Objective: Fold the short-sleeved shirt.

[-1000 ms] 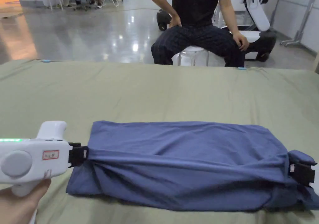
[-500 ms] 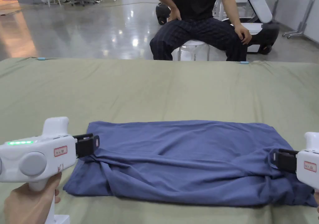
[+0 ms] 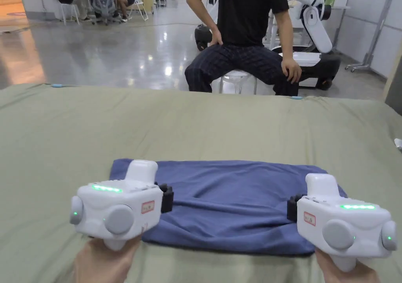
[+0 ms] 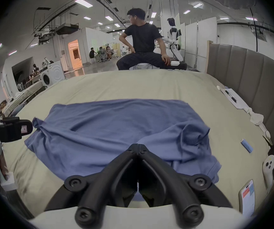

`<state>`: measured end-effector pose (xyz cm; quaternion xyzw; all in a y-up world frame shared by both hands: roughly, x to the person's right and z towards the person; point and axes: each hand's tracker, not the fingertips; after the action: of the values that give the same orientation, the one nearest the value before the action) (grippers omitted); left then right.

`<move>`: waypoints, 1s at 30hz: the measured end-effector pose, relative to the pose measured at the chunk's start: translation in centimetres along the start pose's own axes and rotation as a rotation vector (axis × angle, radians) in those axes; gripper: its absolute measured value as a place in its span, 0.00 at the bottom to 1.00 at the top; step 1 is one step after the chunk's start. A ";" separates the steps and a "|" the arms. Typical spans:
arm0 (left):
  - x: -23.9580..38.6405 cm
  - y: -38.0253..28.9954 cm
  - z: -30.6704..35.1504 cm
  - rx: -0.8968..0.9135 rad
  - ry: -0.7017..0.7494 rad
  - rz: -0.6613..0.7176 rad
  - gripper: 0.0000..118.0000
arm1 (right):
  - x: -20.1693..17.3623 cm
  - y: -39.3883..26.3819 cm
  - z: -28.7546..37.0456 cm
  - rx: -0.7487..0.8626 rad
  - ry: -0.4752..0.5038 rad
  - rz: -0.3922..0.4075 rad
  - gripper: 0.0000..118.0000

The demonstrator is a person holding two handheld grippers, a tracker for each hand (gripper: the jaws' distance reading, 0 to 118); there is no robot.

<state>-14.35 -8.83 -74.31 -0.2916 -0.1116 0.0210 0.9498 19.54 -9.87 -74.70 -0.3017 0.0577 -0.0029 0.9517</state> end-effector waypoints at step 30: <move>-12.8 -3.5 0.5 -0.169 0.091 0.333 0.52 | 2.4 -1.8 3.1 -0.001 0.034 -0.044 0.00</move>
<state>-27.06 -12.80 -74.50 -0.3855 -0.0201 0.1553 0.9093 22.36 -9.69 -71.45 -0.3032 0.0674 -0.0287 0.9501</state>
